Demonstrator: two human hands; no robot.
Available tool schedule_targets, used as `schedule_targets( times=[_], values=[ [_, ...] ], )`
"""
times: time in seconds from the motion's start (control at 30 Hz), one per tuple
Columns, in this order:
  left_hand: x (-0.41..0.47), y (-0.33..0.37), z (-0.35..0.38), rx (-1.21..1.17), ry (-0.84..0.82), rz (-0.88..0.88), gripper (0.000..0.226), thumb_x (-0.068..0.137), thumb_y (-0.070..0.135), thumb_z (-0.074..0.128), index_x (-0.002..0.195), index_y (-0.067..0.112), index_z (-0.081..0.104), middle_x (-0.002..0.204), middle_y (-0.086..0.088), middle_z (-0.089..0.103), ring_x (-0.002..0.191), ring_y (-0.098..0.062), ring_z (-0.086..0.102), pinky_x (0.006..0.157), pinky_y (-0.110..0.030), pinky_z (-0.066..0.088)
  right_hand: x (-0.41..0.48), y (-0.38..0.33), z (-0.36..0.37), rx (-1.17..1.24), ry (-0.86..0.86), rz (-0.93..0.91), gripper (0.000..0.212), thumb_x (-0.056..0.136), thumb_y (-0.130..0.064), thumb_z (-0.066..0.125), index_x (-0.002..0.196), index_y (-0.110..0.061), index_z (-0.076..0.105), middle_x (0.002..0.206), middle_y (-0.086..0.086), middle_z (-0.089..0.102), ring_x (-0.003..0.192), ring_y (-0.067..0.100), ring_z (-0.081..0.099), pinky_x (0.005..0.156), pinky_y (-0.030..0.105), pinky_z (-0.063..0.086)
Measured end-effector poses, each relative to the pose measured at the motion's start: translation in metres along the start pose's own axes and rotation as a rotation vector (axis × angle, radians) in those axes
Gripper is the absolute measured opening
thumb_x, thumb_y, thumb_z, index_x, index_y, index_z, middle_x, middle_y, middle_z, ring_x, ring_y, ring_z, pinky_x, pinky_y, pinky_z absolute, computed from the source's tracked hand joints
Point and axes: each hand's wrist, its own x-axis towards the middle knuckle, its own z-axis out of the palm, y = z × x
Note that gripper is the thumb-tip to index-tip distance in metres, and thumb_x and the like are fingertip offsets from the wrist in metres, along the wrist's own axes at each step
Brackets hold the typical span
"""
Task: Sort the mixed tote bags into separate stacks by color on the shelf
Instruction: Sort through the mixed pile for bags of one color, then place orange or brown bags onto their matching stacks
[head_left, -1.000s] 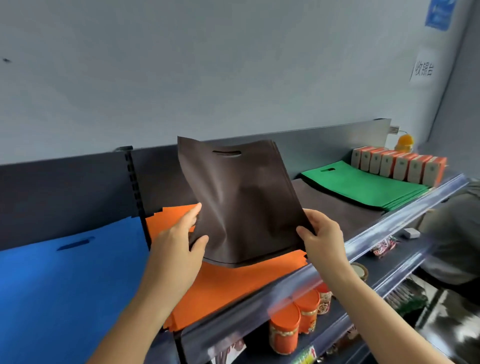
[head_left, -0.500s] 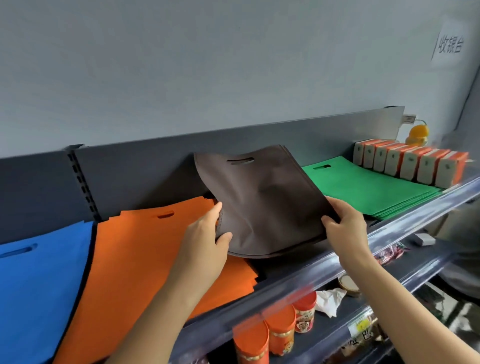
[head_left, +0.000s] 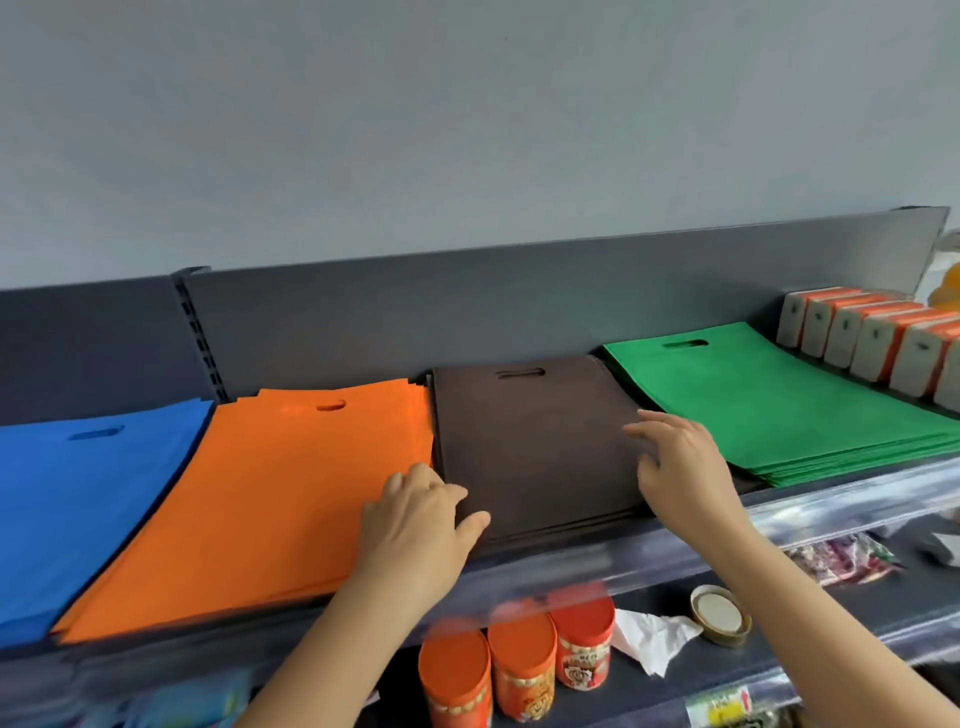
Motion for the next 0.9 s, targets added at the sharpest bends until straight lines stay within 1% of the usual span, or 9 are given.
schedule_targets(
  times=[0.17, 0.27, 0.33, 0.4, 0.47, 0.6, 0.73, 0.8, 0.9],
  values=[
    [-0.013, -0.012, -0.009, -0.186, 0.117, 0.074, 0.039, 0.092, 0.051, 0.046, 0.125, 0.032, 0.056, 0.122, 0.017, 0.050, 0.115, -0.008, 0.043, 0.095, -0.026, 0.038, -0.002, -0.033, 0.015, 0.118, -0.034, -0.124, 0.037, 0.087, -0.003, 0.052, 0.121, -0.014, 0.062, 0.133, -0.001, 0.055, 0.125, 0.020, 0.044, 0.102, 0.026, 0.032],
    [-0.032, -0.033, -0.020, -0.188, 0.185, 0.115, 0.035, 0.093, 0.045, 0.049, 0.124, 0.032, 0.057, 0.120, 0.020, 0.050, 0.115, -0.003, 0.042, 0.096, -0.019, 0.035, -0.009, -0.064, 0.028, 0.173, -0.047, -0.207, 0.037, 0.088, -0.003, 0.053, 0.122, -0.015, 0.061, 0.128, 0.000, 0.058, 0.119, 0.020, 0.049, 0.099, 0.026, 0.035],
    [-0.049, -0.056, -0.031, -0.165, 0.202, 0.099, 0.036, 0.094, 0.043, 0.048, 0.128, 0.032, 0.055, 0.122, 0.021, 0.048, 0.116, 0.001, 0.040, 0.097, -0.015, 0.031, -0.017, -0.090, 0.037, 0.220, -0.067, -0.251, 0.038, 0.088, -0.004, 0.053, 0.124, -0.015, 0.059, 0.126, 0.001, 0.059, 0.111, 0.021, 0.053, 0.096, 0.027, 0.038],
    [-0.070, -0.087, -0.040, -0.118, 0.226, 0.046, 0.039, 0.095, 0.044, 0.045, 0.132, 0.032, 0.051, 0.125, 0.022, 0.046, 0.118, 0.002, 0.038, 0.098, -0.015, 0.030, -0.025, -0.122, 0.047, 0.269, -0.093, -0.296, 0.039, 0.089, -0.005, 0.053, 0.126, -0.015, 0.057, 0.126, 0.002, 0.059, 0.110, 0.022, 0.054, 0.095, 0.029, 0.039],
    [-0.092, -0.125, -0.049, -0.054, 0.262, -0.050, 0.041, 0.095, 0.045, 0.045, 0.133, 0.031, 0.050, 0.127, 0.020, 0.046, 0.119, -0.001, 0.040, 0.097, -0.019, 0.034, -0.034, -0.156, 0.058, 0.294, -0.120, -0.342, 0.038, 0.089, -0.007, 0.054, 0.127, -0.014, 0.057, 0.127, 0.003, 0.059, 0.114, 0.023, 0.053, 0.094, 0.030, 0.039],
    [-0.154, -0.217, -0.071, 0.081, 0.362, -0.274, 0.040, 0.090, 0.041, 0.055, 0.126, 0.022, 0.059, 0.121, 0.010, 0.057, 0.112, -0.016, 0.053, 0.086, -0.032, 0.047, -0.061, -0.233, 0.087, 0.308, -0.168, -0.434, 0.036, 0.089, -0.010, 0.057, 0.125, -0.012, 0.058, 0.126, 0.005, 0.061, 0.112, 0.026, 0.056, 0.092, 0.030, 0.040],
    [-0.236, -0.318, -0.099, 0.211, 0.374, -0.438, 0.042, 0.089, 0.040, 0.058, 0.126, 0.021, 0.059, 0.121, 0.007, 0.058, 0.110, -0.019, 0.055, 0.084, -0.035, 0.050, -0.107, -0.334, 0.118, 0.299, -0.230, -0.576, 0.038, 0.093, -0.012, 0.053, 0.131, -0.013, 0.053, 0.132, 0.005, 0.056, 0.119, 0.025, 0.052, 0.094, 0.031, 0.040],
    [-0.277, -0.363, -0.118, 0.247, 0.380, -0.507, 0.045, 0.091, 0.043, 0.054, 0.131, 0.023, 0.055, 0.126, 0.008, 0.055, 0.114, -0.017, 0.052, 0.087, -0.034, 0.049, -0.134, -0.393, 0.133, 0.281, -0.279, -0.668, 0.039, 0.096, -0.016, 0.049, 0.135, -0.015, 0.048, 0.136, 0.003, 0.052, 0.124, 0.023, 0.047, 0.098, 0.031, 0.038],
    [-0.329, -0.422, -0.143, 0.277, 0.390, -0.574, 0.048, 0.095, 0.047, 0.042, 0.140, 0.028, 0.042, 0.138, 0.012, 0.044, 0.126, -0.012, 0.041, 0.098, -0.028, 0.043, -0.173, -0.478, 0.154, 0.269, -0.299, -0.788, 0.040, 0.097, -0.019, 0.047, 0.137, -0.016, 0.046, 0.138, 0.000, 0.050, 0.129, 0.020, 0.041, 0.102, 0.030, 0.034]
  ],
)
